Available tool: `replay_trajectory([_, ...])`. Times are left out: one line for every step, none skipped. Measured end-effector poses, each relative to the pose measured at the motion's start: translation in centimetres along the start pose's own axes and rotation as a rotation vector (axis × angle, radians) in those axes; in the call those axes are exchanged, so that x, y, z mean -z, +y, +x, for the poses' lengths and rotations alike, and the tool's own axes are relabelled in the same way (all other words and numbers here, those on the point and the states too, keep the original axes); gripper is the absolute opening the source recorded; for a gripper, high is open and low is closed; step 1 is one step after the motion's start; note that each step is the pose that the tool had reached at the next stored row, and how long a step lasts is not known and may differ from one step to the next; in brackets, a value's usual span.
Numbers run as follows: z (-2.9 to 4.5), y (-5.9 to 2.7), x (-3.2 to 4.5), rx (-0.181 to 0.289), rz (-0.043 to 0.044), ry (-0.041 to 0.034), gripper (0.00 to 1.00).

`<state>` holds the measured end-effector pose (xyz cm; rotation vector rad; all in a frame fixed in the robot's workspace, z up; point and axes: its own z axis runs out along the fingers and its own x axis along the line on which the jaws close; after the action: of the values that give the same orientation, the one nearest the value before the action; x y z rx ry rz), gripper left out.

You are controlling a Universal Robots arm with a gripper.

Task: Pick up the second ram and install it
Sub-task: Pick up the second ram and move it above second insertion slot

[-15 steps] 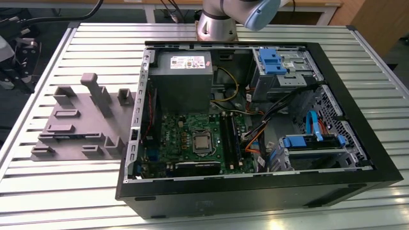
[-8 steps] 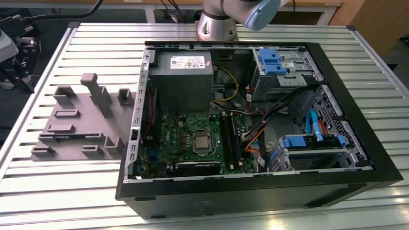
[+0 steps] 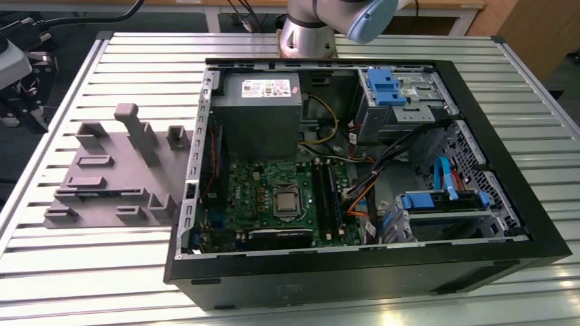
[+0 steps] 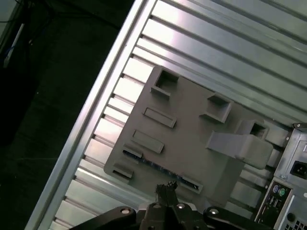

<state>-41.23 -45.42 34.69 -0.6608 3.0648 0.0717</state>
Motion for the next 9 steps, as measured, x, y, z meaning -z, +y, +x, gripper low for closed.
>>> replay_trajectory([0.01,-0.01,-0.01,0.01,-0.0002,0.0004,0.11])
replay_trajectory([0.01,-0.02,-0.01,0.019,-0.0003,0.0007,0.11])
replay_trajectory([0.02,-0.04,-0.01,0.029,-0.0004,0.0012,0.11])
replay_trajectory([0.02,-0.05,-0.01,0.038,-0.0006,0.0015,0.11])
replay_trajectory([0.03,-0.06,-0.01,0.047,-0.0007,0.002,0.11])
replay_trajectory([0.04,-0.07,-0.01,0.056,-0.0008,0.0023,0.11])
replay_trajectory([0.04,-0.08,-0.02,0.065,-0.001,0.0027,0.11])
replay_trajectory([0.05,-0.1,-0.02,0.075,-0.0011,0.0032,0.11])
replay_trajectory([0.05,-0.11,-0.02,0.084,-0.0012,0.0036,0.11])
